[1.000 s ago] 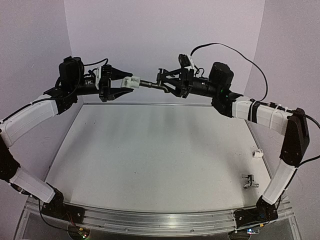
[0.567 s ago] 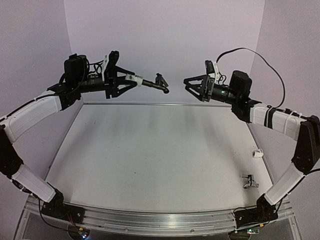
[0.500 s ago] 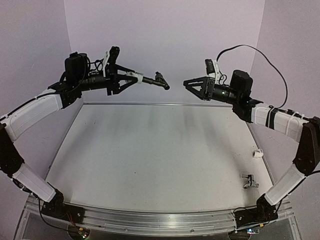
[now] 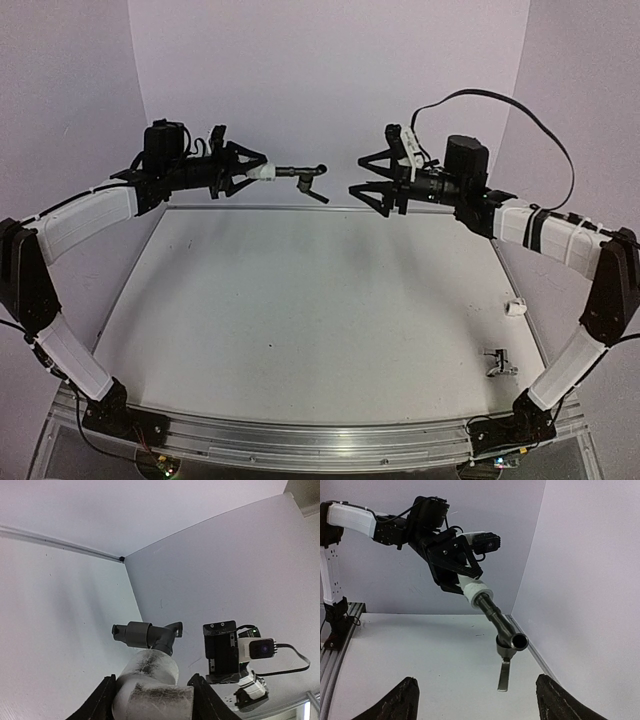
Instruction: Install the water faucets
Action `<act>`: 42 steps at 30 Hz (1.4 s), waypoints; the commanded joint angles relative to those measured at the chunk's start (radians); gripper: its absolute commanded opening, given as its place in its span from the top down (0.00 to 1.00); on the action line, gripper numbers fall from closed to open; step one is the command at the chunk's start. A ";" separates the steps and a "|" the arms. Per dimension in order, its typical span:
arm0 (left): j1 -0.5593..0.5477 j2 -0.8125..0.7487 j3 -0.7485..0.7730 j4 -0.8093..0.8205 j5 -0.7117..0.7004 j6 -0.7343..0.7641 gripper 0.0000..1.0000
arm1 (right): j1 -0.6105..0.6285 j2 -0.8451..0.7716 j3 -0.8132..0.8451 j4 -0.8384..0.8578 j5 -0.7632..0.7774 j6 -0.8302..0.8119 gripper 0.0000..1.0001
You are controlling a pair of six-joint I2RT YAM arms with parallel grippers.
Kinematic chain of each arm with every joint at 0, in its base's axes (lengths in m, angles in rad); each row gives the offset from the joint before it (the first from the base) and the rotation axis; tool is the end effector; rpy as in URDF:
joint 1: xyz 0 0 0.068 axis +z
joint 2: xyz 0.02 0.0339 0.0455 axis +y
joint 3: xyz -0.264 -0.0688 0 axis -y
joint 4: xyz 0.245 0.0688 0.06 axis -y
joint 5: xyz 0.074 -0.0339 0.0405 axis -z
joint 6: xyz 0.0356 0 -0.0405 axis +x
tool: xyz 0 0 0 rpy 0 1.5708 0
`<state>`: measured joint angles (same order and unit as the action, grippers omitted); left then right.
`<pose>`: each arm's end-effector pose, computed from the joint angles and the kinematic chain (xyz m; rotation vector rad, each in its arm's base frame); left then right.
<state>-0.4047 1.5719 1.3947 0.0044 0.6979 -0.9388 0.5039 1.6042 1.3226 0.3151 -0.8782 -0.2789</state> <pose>0.3328 -0.1674 0.3760 0.0591 1.9856 -1.5348 0.3174 0.2063 0.3701 -1.2047 1.0722 0.8455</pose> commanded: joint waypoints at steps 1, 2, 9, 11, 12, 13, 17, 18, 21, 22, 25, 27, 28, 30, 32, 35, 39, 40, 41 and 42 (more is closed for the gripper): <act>-0.006 -0.054 -0.007 0.074 0.092 -0.163 1.00 | 0.021 0.079 0.090 -0.006 -0.038 -0.094 0.20; -0.007 -0.059 -0.017 0.075 0.100 -0.166 1.00 | 0.031 0.098 0.102 -0.005 -0.044 -0.089 0.21; -0.028 -0.082 -0.072 0.075 0.113 -0.155 1.00 | 0.061 0.187 0.168 0.047 -0.056 0.005 0.29; -0.035 -0.082 -0.072 0.075 0.122 -0.147 1.00 | 0.060 0.201 0.182 0.061 -0.056 0.037 0.32; -0.037 -0.081 -0.071 0.075 0.129 -0.144 1.00 | 0.061 0.208 0.189 0.063 -0.062 0.043 0.33; -0.040 -0.081 -0.069 0.074 0.137 -0.140 1.00 | 0.061 0.215 0.194 0.063 -0.070 0.048 0.34; -0.047 -0.082 -0.057 0.074 0.162 -0.126 1.00 | 0.061 0.239 0.207 0.069 -0.100 0.072 0.38; -0.048 -0.083 -0.056 0.074 0.166 -0.123 1.00 | 0.062 0.245 0.213 0.070 -0.102 0.078 0.38; -0.049 -0.087 -0.053 0.075 0.176 -0.117 1.00 | 0.063 0.266 0.232 0.070 -0.112 0.095 0.41; -0.049 -0.089 -0.052 0.075 0.177 -0.116 1.00 | 0.064 0.272 0.236 0.071 -0.118 0.100 0.41; -0.049 -0.088 -0.047 0.074 0.181 -0.113 1.00 | 0.078 0.284 0.248 0.070 -0.126 0.103 0.42; -0.050 -0.086 -0.041 0.075 0.186 -0.112 1.00 | 0.086 0.291 0.252 0.071 -0.127 0.104 0.44; -0.051 -0.085 -0.040 0.075 0.188 -0.112 1.00 | 0.088 0.292 0.253 0.071 -0.129 0.107 0.45; -0.051 -0.086 -0.039 0.074 0.190 -0.111 1.00 | 0.091 0.294 0.253 0.071 -0.131 0.113 0.48; -0.051 -0.088 -0.039 0.074 0.195 -0.108 1.00 | 0.092 0.300 0.257 0.071 -0.131 0.135 0.55; -0.051 -0.084 -0.032 0.074 0.208 -0.100 1.00 | 0.093 0.312 0.269 0.071 -0.142 0.167 0.61; -0.051 -0.075 -0.012 0.073 0.226 -0.087 1.00 | 0.094 0.314 0.268 0.070 -0.152 0.188 0.69; -0.051 -0.072 -0.008 0.073 0.228 -0.082 1.00 | 0.094 0.313 0.267 0.070 -0.154 0.192 0.71; -0.051 -0.071 -0.005 0.074 0.230 -0.076 1.00 | 0.094 0.311 0.265 0.069 -0.156 0.197 0.74; -0.051 -0.070 -0.003 0.073 0.230 -0.070 1.00 | 0.094 0.308 0.262 0.070 -0.156 0.202 0.75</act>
<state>-0.4526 1.5417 1.3087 -0.0002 0.8700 -1.0430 0.5957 1.9091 1.5486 0.3508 -1.0166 -0.1175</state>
